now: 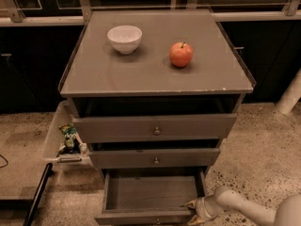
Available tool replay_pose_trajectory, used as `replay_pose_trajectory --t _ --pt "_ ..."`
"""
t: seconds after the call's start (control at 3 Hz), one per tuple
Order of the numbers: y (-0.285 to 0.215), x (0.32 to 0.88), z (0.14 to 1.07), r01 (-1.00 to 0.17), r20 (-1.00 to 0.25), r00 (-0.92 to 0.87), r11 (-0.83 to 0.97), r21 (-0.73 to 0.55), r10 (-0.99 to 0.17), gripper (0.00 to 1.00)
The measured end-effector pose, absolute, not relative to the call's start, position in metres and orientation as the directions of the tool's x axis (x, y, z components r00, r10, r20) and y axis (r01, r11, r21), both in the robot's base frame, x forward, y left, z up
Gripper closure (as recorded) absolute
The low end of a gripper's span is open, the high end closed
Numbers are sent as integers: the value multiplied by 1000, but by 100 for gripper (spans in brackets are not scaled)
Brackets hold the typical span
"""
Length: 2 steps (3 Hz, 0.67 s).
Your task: Open bottom drawer
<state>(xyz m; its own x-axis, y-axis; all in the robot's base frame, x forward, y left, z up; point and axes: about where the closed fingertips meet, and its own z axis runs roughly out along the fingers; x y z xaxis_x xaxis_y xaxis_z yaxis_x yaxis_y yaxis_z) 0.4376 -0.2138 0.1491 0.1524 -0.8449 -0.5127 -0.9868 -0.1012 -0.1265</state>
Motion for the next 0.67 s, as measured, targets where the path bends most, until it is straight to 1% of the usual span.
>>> replay_pose_trajectory --t 0.33,0.67 --pt "-214 438 149 -987 -513 152 -101 -127 -845 0" --pt "-214 438 149 -987 -513 152 -101 -127 -845 0"
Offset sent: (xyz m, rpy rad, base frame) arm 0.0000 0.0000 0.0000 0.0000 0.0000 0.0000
